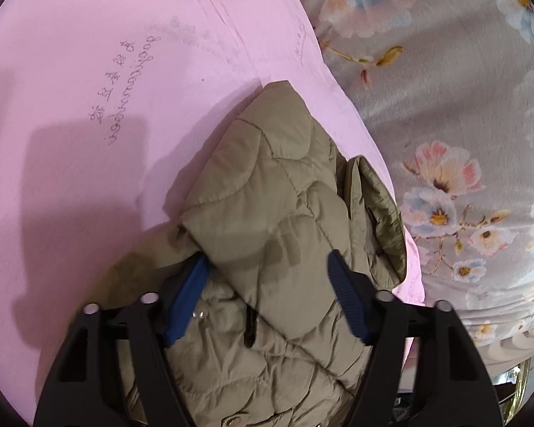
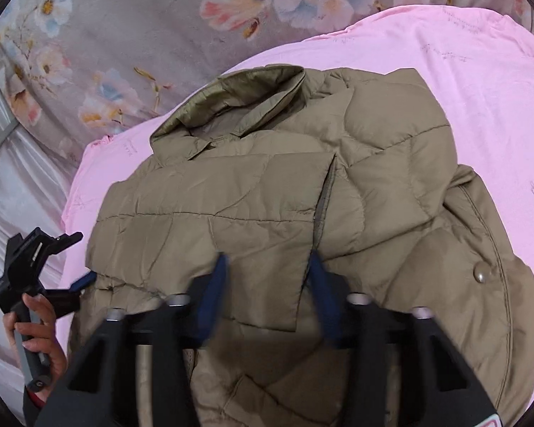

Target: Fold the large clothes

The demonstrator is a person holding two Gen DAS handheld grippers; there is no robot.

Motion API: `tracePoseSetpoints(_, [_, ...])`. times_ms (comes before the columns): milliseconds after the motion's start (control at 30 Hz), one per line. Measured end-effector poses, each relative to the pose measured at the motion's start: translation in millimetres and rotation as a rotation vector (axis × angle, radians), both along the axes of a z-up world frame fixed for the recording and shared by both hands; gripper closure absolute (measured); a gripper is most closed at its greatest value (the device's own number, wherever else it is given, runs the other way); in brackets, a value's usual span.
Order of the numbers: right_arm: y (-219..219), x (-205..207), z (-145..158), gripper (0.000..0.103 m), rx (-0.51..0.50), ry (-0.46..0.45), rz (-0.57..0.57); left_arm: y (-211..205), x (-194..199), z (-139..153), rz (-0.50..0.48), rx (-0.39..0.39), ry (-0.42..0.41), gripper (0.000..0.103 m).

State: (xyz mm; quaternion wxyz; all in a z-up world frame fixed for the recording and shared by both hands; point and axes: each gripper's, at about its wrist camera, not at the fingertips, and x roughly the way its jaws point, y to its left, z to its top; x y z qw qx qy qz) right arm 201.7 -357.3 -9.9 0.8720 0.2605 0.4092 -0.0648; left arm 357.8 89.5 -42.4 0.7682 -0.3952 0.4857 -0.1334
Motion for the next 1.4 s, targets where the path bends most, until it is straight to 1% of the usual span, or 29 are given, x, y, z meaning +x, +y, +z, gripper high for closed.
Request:
tracePoseSetpoints(33, [0.7,3.2,2.6,0.099,-0.028,0.000,-0.001,-1.5,2.9,0.3,0.008,-0.002,0.002,0.049])
tracePoseSetpoints(67, [0.2,5.6,7.6,0.099,-0.045,-0.009,0.007,-0.4,6.5,0.5,0.020,0.001,0.004,0.064])
tracePoseSetpoints(100, [-1.1,6.6,13.5,0.100,-0.057,-0.026,0.007,-0.3,9.7,1.1,0.024,0.006,0.010,0.083])
tracePoseSetpoints(167, [-6.4,5.3,40.5,0.101,-0.107,-0.097,-0.007,-1.0,14.3,4.4,0.012,0.016,0.007,0.092])
tracePoseSetpoints(200, [-9.2,2.1,55.5,0.101,-0.126,-0.139,-0.014,-3.4,14.4,8.9,0.007,0.025,-0.006,0.095])
tracePoseSetpoints(267, [-11.9,-4.4,87.2,0.101,-0.166,-0.218,-0.017,-15.0,10.7,25.8,-0.019,0.096,-0.068,0.096])
tracePoseSetpoints(300, [-10.7,-5.6,94.8,0.101,-0.193,-0.232,-0.014,-23.9,6.8,33.8,-0.034,0.154,-0.099,0.096])
tracePoseSetpoints(333, [-6.8,-7.5,98.4,0.101,-0.248,-0.229,-0.018,-34.6,2.1,39.2,-0.047,0.226,-0.125,0.097])
tracePoseSetpoints(367, [-3.6,-6.4,95.5,0.101,-0.289,-0.210,-0.022,-42.6,-1.1,40.3,-0.058,0.286,-0.141,0.097])
tracePoseSetpoints(400, [0.4,-3.7,83.7,0.101,-0.348,-0.165,-0.027,-52.7,-4.7,39.4,-0.069,0.360,-0.155,0.097])
tracePoseSetpoints(433, [1.0,-0.8,72.6,0.101,-0.371,-0.128,-0.027,-59.6,-6.8,37.1,-0.077,0.416,-0.161,0.097])
tracePoseSetpoints(467, [-0.2,3.2,57.5,0.101,-0.374,-0.084,-0.026,-68.9,-9.3,31.4,-0.091,0.490,-0.167,0.097])
tracePoseSetpoints(500, [-3.3,6.3,44.4,0.101,-0.364,-0.045,-0.026,-74.5,-11.2,24.5,-0.101,0.539,-0.169,0.097])
tracePoseSetpoints(533, [-7.8,9.0,26.5,0.101,-0.346,-0.002,-0.029,-78.4,-12.7,17.5,-0.108,0.576,-0.170,0.097])
tracePoseSetpoints(567, [-11.5,10.1,17.2,0.101,-0.330,0.018,-0.027,-81.3,-14.6,8.9,-0.115,0.606,-0.179,0.097])
tracePoseSetpoints(633, [-17.6,10.2,-2.7,0.101,-0.295,0.047,-0.018,-85.6,-18.2,1.5,-0.124,0.651,-0.211,0.097])
tracePoseSetpoints(700, [-16.7,7.2,-9.6,0.101,-0.291,0.047,-0.016,-91.1,-23.0,-3.2,-0.129,0.708,-0.255,0.095])
tracePoseSetpoints(767, [-16.5,7.1,-12.7,0.100,-0.295,0.046,-0.017,-98.0,-26.1,-6.4,-0.131,0.761,-0.276,0.095])
tracePoseSetpoints(833, [-16.2,6.3,-17.1,0.100,-0.297,0.050,-0.017,-104.0,-27.5,-7.0,-0.133,0.801,-0.287,0.095])
tracePoseSetpoints(1067, [-11.8,2.6,-21.0,0.100,-0.300,0.059,-0.020,-110.8,-40.1,-8.7,-0.150,0.877,-0.295,0.095])
tracePoseSetpoints(1333, [-1.8,-34.1,-19.7,0.099,-0.285,0.059,-0.016,-100.4,-82.9,-8.9,-0.166,0.912,-0.294,0.095])
tracePoseSetpoints(1400, [2.9,-41.9,-18.7,0.096,-0.287,0.058,-0.007,-96.3,-92.6,-7.8,-0.168,0.909,-0.296,0.095])
